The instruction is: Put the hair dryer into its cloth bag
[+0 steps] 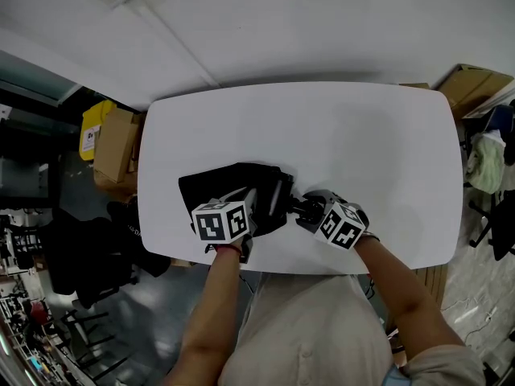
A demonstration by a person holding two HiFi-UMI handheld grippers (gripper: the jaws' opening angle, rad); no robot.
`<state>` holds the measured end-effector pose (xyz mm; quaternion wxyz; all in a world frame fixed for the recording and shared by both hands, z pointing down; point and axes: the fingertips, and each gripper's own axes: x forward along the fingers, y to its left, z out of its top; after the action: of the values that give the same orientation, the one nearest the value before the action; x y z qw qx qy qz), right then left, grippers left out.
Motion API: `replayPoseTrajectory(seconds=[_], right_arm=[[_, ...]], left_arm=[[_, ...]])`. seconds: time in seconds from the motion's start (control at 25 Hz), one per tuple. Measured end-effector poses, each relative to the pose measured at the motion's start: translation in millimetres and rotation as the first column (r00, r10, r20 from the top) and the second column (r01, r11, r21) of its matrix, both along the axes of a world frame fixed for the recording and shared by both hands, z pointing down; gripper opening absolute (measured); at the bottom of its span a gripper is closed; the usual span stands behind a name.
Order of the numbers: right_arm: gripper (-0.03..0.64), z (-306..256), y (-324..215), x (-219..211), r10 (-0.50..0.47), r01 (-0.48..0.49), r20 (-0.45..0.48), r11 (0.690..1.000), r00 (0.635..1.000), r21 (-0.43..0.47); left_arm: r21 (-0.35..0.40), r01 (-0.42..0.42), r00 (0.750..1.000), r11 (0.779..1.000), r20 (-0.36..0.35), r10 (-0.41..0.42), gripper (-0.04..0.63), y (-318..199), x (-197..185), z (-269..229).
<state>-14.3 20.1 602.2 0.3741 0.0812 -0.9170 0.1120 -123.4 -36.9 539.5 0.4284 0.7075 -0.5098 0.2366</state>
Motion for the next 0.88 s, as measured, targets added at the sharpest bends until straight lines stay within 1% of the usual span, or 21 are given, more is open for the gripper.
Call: replayPoseTrajectory(seconds=[0.2,0.36,0.56,0.76,0.88], right_arm=[[0.265,7.7,6.6,-5.2,-0.071,0.07,-0.018,0.995,0.997,-0.066],[0.265,12.8,11.3,-8.3,-0.158,0.154,-0.025,0.981,0.987,-0.113],[0.267,13.5,5.3,-17.3,-0.241,0.236,-0.02,0.964,0.97,-0.125],[0.267,14.9,-2.5,-29.4,-0.326,0.319,-0.041,0.94,0.945,-0.118],[0.267,14.2,-6.5,-34.3,-0.38,0.371,-0.069,0.921,0.922,-0.12]], left_arm=[[0.006,-0.016,1.0,1.0,-0.019,0.017,0.028,2.9,5.0,-0.3],[0.007,-0.071,0.997,0.997,-0.039,0.071,0.028,7.5,15.8,-2.6],[0.0,-0.116,0.992,0.993,-0.057,0.116,0.028,12.9,24.6,-3.3],[-0.002,-0.127,0.99,0.992,-0.065,0.126,0.028,14.7,23.5,-3.8],[0.002,-0.128,0.989,0.992,-0.073,0.128,0.028,14.3,23.4,-5.6]])
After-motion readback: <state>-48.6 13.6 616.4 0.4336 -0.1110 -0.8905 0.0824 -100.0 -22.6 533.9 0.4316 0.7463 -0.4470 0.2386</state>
